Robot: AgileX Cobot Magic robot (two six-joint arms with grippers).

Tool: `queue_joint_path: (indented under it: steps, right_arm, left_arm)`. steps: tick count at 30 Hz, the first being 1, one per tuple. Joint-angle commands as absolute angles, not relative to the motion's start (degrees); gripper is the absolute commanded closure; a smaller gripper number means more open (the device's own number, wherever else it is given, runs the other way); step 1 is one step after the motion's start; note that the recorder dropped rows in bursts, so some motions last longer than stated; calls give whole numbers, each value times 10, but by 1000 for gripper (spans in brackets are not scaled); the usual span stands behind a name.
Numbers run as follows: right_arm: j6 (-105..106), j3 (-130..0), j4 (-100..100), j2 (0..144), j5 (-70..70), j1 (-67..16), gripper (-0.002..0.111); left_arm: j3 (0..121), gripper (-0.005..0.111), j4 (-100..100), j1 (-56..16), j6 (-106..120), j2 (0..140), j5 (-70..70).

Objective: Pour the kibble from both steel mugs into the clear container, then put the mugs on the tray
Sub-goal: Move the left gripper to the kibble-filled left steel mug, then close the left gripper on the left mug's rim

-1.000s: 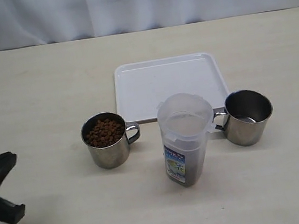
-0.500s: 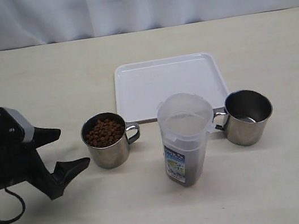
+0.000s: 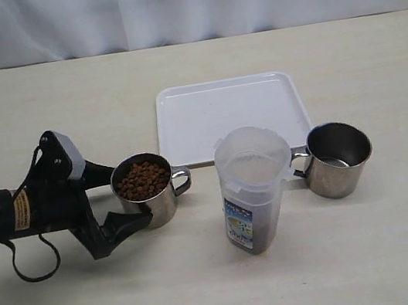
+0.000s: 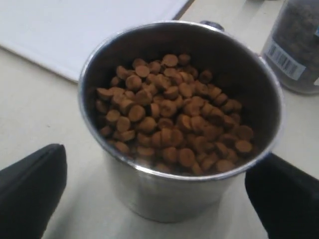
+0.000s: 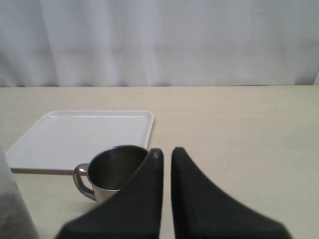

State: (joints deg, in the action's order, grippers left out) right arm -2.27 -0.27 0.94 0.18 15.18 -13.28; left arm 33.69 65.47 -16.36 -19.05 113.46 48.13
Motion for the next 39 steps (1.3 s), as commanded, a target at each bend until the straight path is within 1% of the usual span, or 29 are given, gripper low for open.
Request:
queue_joint_path:
  steps: [1, 6, 10, 16, 36, 38, 39]
  right_arm:
    - [-23, 0, 9, 0, 150, -135, 104]
    - [-23, 0, 9, 0, 150, -135, 104]
    - [-23, 0, 9, 0, 150, -135, 104]
    - [-23, 0, 9, 0, 150, -135, 104]
    - [-23, 0, 9, 0, 150, -135, 104]
    - [-23, 0, 9, 0, 150, -135, 104]
    - [-23, 0, 9, 0, 150, -135, 104]
  left_arm:
    - [365, 19, 660, -167, -187, 1164, 488]
    - [384, 19, 669, -167, -135, 1186, 525]
    - [398, 19, 670, -167, -132, 1202, 547]
    - [425, 19, 688, -167, -142, 1234, 624]
    - [450, 19, 726, -175, -214, 1236, 594]
    - [450, 25, 726, -175, -214, 1236, 594]
    - [450, 30, 726, -175, -214, 1236, 594]
